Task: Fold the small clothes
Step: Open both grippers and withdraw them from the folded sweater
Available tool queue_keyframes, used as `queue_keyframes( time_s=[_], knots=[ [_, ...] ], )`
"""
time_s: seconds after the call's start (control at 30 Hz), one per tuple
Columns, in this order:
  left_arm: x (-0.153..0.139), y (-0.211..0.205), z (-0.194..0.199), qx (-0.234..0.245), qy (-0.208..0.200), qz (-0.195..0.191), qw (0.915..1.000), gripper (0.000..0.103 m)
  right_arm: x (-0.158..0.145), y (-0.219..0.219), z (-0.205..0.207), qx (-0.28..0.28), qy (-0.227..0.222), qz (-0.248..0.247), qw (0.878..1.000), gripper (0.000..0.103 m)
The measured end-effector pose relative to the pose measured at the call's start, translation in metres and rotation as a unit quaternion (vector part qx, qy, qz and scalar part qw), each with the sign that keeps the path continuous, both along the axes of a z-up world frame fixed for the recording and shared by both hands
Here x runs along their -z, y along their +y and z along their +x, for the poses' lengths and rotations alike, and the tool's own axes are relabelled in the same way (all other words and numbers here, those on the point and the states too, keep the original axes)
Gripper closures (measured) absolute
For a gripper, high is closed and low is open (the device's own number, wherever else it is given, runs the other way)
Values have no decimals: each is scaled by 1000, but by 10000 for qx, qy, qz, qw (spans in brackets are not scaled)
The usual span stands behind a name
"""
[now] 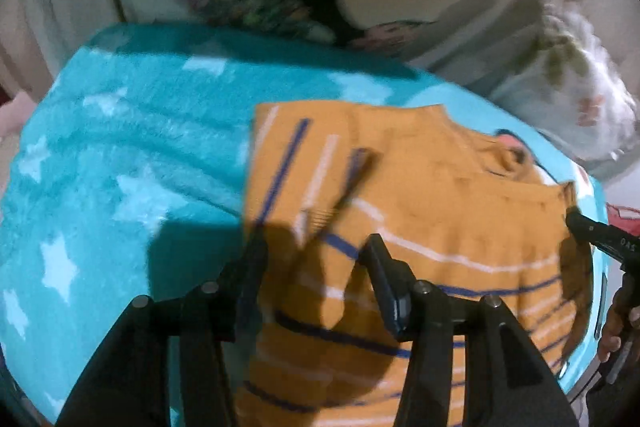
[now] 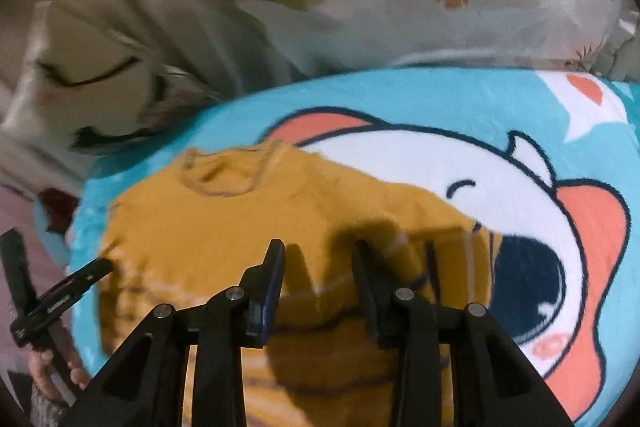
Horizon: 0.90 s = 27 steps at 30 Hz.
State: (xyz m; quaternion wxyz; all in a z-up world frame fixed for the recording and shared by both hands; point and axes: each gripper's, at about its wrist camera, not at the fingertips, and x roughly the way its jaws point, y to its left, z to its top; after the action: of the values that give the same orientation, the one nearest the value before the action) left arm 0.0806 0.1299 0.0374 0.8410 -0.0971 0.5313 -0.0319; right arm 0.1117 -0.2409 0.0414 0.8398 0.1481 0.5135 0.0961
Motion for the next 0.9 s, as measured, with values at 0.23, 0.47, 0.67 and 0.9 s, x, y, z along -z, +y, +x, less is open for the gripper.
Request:
queue_keyframes(
  time_s=[0.23, 0.47, 0.67, 0.9],
  knots=[
    [20, 24, 7, 2, 160, -313, 9994, 38, 34, -13, 31, 556, 338, -155, 9978, 65],
    [7, 17, 4, 142, 69, -124, 9998, 38, 21, -7, 34, 638, 284, -558, 9960, 60],
    [-2, 2, -6, 432, -98, 78, 9990, 48, -16, -11, 5, 711, -196, -337, 9967, 59],
    [3, 23, -4, -200, -5, 75, 9998, 88, -43, -16, -44, 489, -548, -97, 9973, 59]
  ],
)
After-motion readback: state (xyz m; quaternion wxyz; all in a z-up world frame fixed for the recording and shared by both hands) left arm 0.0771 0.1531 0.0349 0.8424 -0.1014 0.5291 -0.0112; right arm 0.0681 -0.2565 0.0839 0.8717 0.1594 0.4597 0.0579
